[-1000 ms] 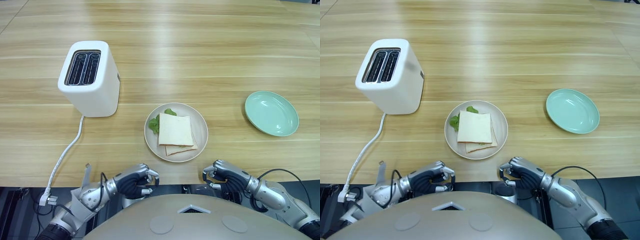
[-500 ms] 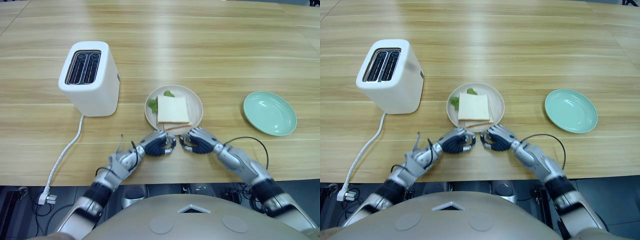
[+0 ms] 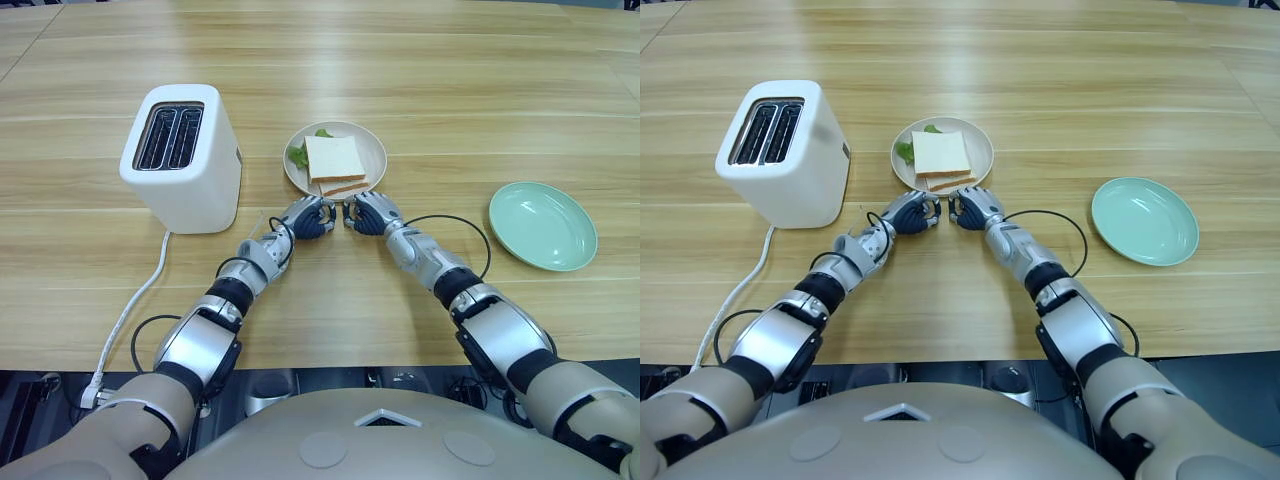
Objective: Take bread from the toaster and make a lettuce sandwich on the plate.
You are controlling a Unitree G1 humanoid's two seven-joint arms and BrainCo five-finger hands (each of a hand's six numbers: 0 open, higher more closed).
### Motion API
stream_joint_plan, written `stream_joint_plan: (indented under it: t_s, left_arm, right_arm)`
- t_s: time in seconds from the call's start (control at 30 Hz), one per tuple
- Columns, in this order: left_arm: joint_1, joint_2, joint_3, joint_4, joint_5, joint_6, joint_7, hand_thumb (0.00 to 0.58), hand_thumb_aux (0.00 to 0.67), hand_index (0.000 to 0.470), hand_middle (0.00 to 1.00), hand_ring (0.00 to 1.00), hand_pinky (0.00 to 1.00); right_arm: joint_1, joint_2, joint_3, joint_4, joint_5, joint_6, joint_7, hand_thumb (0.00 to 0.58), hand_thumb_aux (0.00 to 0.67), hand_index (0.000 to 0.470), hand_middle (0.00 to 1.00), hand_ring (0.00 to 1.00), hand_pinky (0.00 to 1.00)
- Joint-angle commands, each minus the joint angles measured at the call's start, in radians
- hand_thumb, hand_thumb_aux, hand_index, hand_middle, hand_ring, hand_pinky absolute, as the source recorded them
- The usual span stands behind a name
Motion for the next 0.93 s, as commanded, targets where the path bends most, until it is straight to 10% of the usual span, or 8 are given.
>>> stream_joint_plan:
  t_s: [0.03,0.1,0.13,0.17,0.2,0.4,0.93]
  left_arm:
    - [0.015,-0.004,-0.001,0.075,-0.015,-0.055,0.036,0.580,0.670,0.460,1.00,1.00,1.00]
    - [0.030,-0.004,0.035,0.037,-0.068,-0.199,0.055,0.580,0.670,0.460,1.00,1.00,1.00]
    - [0.044,-0.009,0.062,0.011,-0.114,-0.274,0.046,0.555,0.531,0.364,0.64,0.64,0.64]
    - [0.057,-0.011,0.083,-0.017,-0.149,-0.340,0.044,0.422,0.321,0.220,0.00,0.00,0.00]
    - [0.069,-0.012,0.103,-0.043,-0.183,-0.400,0.039,0.000,0.000,0.000,0.00,0.00,0.00]
    - [0.150,-0.038,0.236,-0.190,-0.473,-0.576,-0.082,0.000,0.000,0.000,0.00,0.00,0.00]
    - [0.198,-0.057,0.430,-0.233,-0.580,-0.464,-0.118,0.000,0.000,0.000,0.00,0.00,0.00]
  right_arm:
    - [0.005,0.008,0.013,0.094,0.019,0.014,-0.017,0.580,0.670,0.460,1.00,1.00,1.00]
    - [0.015,0.005,0.001,0.079,0.046,-0.058,-0.047,0.564,0.557,0.382,0.84,0.84,0.84]
    - [0.026,-0.003,-0.003,0.056,0.060,-0.126,-0.074,0.500,0.420,0.289,0.42,0.42,0.42]
    - [0.039,-0.011,-0.013,0.033,0.082,-0.184,-0.083,0.265,0.176,0.121,0.00,0.00,0.00]
    - [0.054,-0.021,-0.024,0.007,0.105,-0.249,-0.094,0.000,0.000,0.000,0.00,0.00,0.00]
    - [0.166,-0.055,-0.220,-0.170,0.379,-0.571,-0.106,0.000,0.000,0.000,0.00,0.00,0.00]
    - [0.220,-0.040,-0.449,-0.203,0.603,-0.583,-0.026,0.000,0.000,0.000,0.00,0.00,0.00]
